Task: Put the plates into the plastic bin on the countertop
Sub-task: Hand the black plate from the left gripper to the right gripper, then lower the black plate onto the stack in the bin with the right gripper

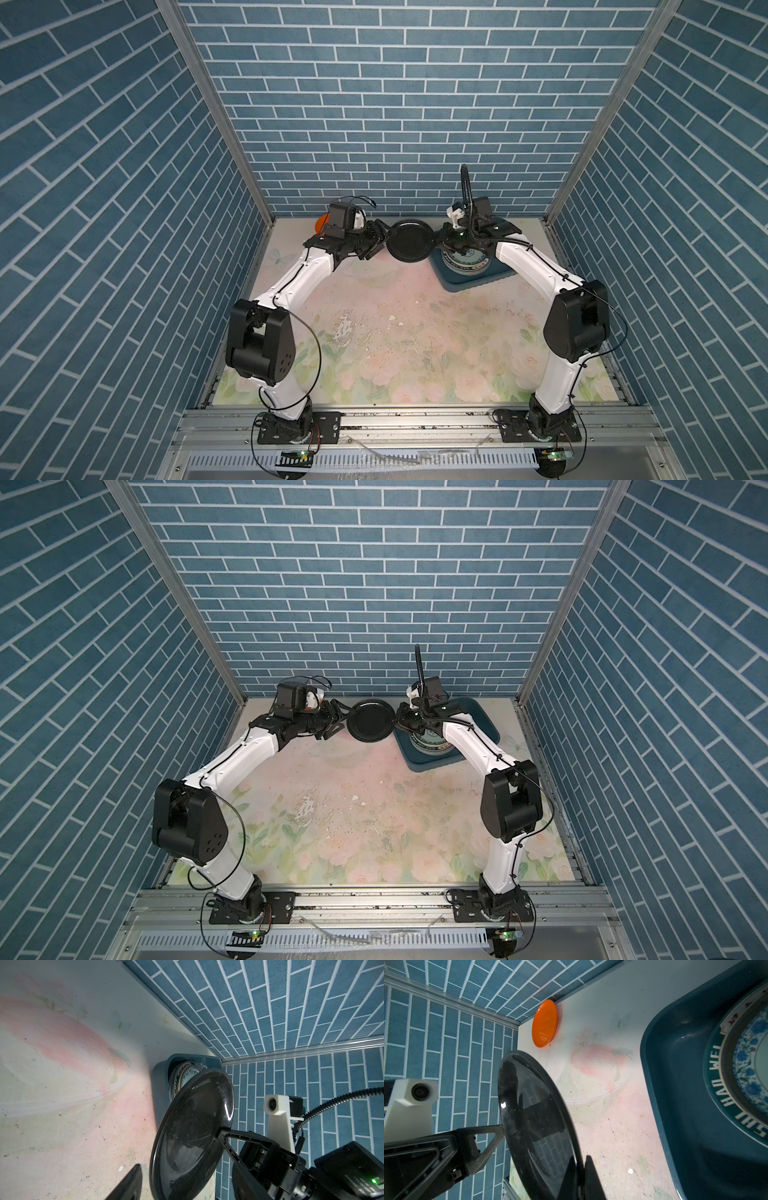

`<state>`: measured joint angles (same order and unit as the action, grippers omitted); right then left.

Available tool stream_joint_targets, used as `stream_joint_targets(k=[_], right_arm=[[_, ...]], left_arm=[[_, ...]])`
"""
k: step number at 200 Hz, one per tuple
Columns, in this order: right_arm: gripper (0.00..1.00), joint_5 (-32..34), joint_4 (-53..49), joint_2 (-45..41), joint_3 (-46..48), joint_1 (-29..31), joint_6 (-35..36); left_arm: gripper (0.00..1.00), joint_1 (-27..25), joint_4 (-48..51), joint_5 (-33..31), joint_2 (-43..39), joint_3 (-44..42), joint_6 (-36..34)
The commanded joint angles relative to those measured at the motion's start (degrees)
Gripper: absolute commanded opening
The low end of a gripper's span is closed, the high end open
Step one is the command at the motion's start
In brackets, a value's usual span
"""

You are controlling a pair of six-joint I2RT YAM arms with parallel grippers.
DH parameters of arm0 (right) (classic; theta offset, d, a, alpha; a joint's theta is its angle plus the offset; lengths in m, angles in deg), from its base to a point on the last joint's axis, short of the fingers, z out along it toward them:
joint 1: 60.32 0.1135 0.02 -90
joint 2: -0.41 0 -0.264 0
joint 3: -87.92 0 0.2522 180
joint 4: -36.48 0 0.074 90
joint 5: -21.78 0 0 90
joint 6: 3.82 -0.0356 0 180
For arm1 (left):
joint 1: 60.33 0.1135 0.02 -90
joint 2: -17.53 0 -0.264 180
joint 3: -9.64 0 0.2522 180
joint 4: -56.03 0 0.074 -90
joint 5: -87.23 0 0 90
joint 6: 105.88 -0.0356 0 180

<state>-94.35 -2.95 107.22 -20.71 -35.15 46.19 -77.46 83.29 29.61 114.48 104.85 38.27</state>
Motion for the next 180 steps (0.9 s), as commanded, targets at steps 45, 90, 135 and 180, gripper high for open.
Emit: stream_joint_targets(k=[45,90,135,180], right_arm=[[0.0,2.11,2.36,-3.21,4.34,-6.0,-0.27],[0.0,3.75,3.22,-3.62,7.2,-10.76,-0.27],[0.0,4.94,3.66,-2.95,8.94,-14.17,-0.22],[0.0,6.32,4.51,-0.5,9.04,-17.16,-0.09]], left_arm=[[0.8,0.46,1.7,0.31,-2.33,2.83,-3.55],[0.85,0.69,2.3,0.14,-2.88,3.1,-4.34],[0.89,1.11,2.37,-0.38,-3.6,2.4,-4.53],[0.91,1.39,1.09,-0.48,-4.33,1.52,-4.66]])
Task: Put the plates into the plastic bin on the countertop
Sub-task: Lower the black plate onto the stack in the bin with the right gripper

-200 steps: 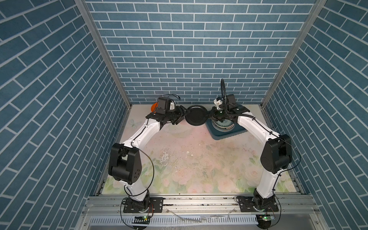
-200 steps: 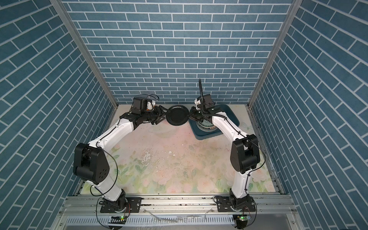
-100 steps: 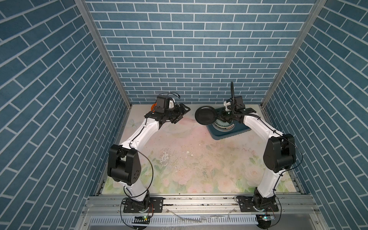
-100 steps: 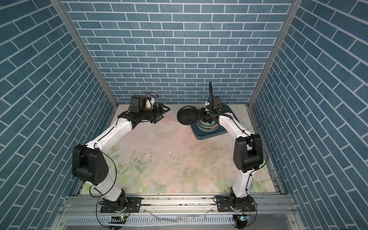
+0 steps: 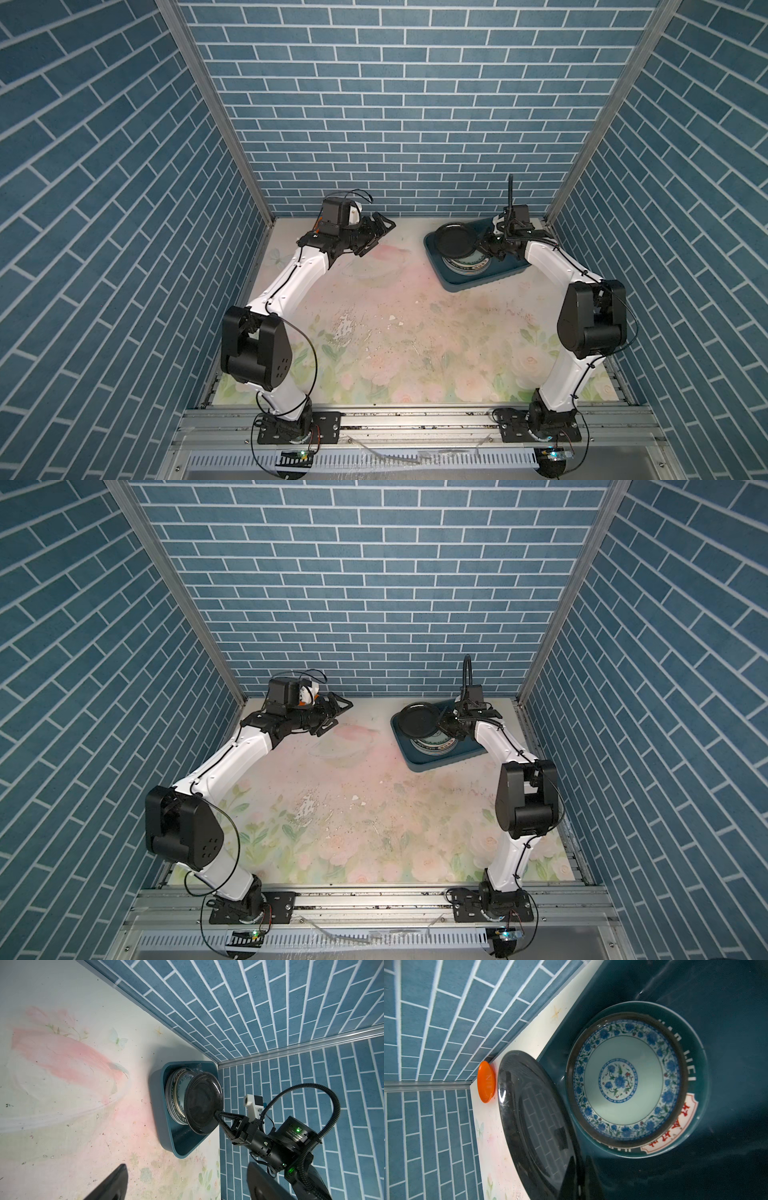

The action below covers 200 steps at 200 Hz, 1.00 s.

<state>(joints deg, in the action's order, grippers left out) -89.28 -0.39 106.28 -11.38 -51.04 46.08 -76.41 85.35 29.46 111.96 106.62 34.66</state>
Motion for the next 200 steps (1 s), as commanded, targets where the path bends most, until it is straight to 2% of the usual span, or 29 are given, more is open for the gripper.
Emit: stream_joint_targets(k=[1,200], right_arm=[[0.0,1.31,1.94,0.51,-0.36,-1.27,0.02],[0.0,3.92,-3.12,10.34,-7.74,-3.74,2.57]], left_arm=[[0.91,0.34,-0.96,-0.28,-1.81,-0.25,-1.06],[0.92,2.1,-2.15,-1.12,-1.12,-0.35,-0.66]])
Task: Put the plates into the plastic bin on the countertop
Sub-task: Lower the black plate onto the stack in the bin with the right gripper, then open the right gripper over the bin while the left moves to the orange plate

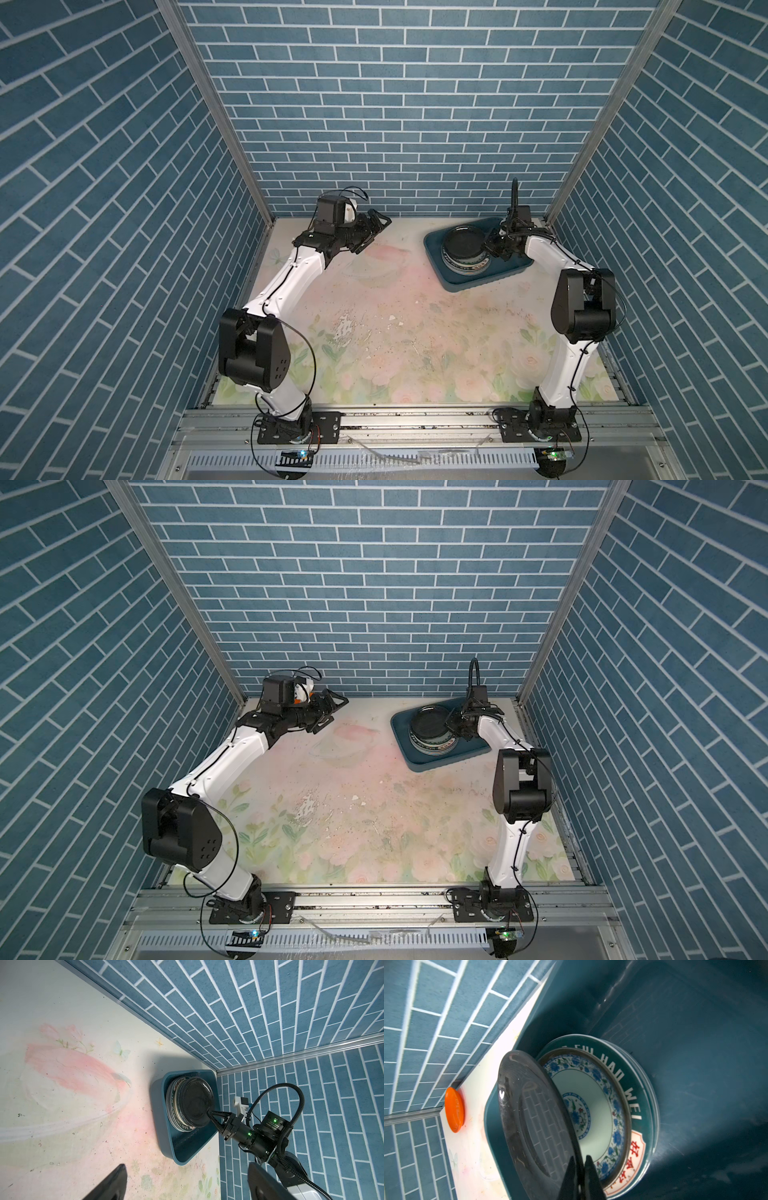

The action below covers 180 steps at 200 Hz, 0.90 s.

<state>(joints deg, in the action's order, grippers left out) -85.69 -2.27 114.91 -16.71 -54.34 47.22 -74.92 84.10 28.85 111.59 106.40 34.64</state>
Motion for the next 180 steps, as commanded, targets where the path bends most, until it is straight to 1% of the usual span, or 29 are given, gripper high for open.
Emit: stream_joint_targets(k=[1,65,79,115,137,180], right_arm=[[0.0,0.34,-1.22,1.74,-2.44,-0.44,1.43],[0.0,-0.35,-3.3,3.73,-4.46,-0.4,2.66],[0.02,-0.28,-3.77,3.77,-4.4,-0.44,2.75],[0.16,-0.12,-4.9,3.37,-4.23,-0.35,3.31],[0.28,-0.02,-5.8,3.19,-4.44,-0.35,3.84],[0.44,0.32,-7.76,2.57,-5.83,-0.31,5.15]], left_arm=[[0.92,0.61,-0.92,-0.5,-0.73,-0.13,-0.66],[0.92,0.79,-0.92,-0.24,0.91,1.33,-0.54],[0.92,0.79,-1.03,-0.24,1.23,1.5,-0.47],[0.92,0.79,-1.17,-0.3,1.86,1.72,-0.3],[0.92,0.79,-1.21,-0.33,2.25,1.85,-0.34],[0.92,1.38,-0.67,-1.36,3.38,1.3,-0.21]])
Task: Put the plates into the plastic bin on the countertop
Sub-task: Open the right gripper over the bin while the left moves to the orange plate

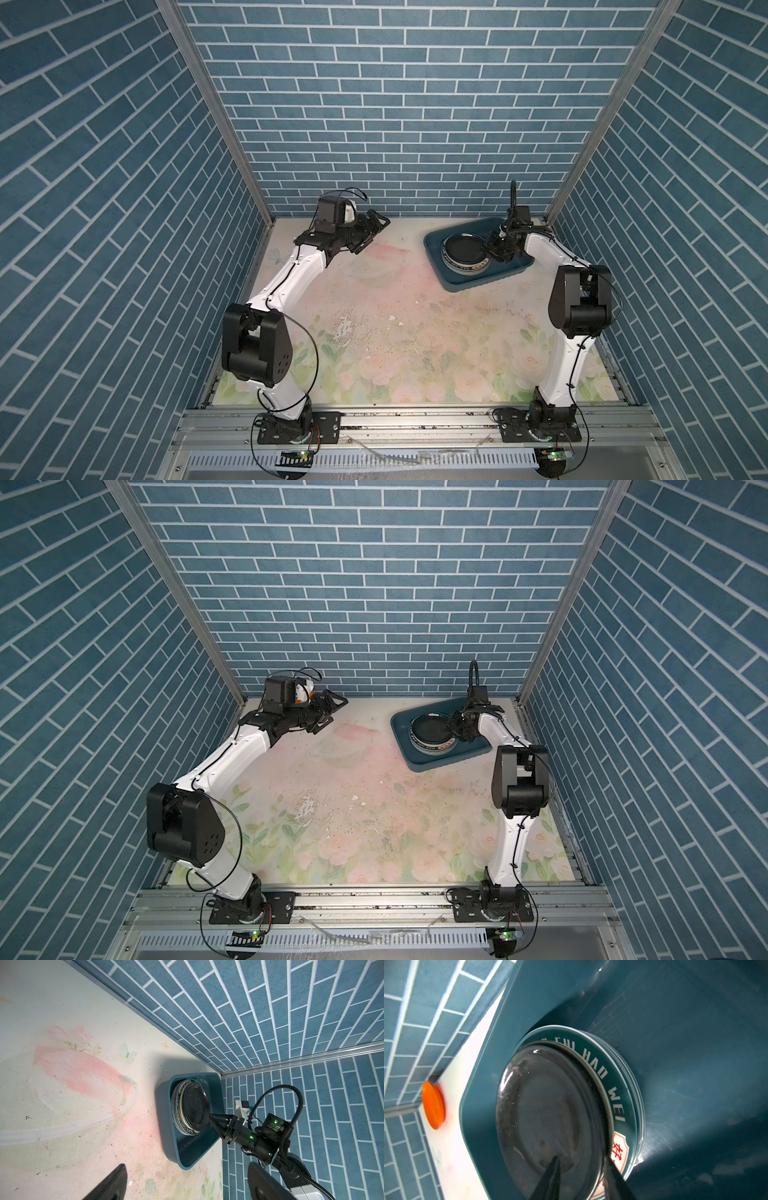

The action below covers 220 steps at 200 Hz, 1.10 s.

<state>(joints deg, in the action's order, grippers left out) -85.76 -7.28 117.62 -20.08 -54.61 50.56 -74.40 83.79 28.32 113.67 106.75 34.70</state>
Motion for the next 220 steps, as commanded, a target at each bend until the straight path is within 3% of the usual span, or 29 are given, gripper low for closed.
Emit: stream_joint_targets(k=[1,68,114,190,220], right_arm=[[0.44,0.39,-2.81,-0.14,-2.5,-0.07,1.84],[0.68,0.93,-5.68,-4.73,-3.13,0.0,4.13],[0.81,-3.1,-4.89,-8.55,-3.74,1.19,6.64],[0.84,-7.46,-1.36,-9.98,-9.89,9.01,6.57],[0.84,-9.34,2.16,-8.95,-11.44,12.3,4.22]], left_arm=[[0.92,0.87,-0.37,-0.89,1.32,0.94,-0.25],[0.96,3.49,-0.55,-3.86,1.49,-1.91,-0.59],[1.0,6.59,-2.4,-4.89,1.29,-3.97,-0.23],[1.0,12.75,-1.77,-5.63,3.89,-6.66,0.28],[1.0,15.08,-7.3,-2.86,6.43,-8.91,3.89]])
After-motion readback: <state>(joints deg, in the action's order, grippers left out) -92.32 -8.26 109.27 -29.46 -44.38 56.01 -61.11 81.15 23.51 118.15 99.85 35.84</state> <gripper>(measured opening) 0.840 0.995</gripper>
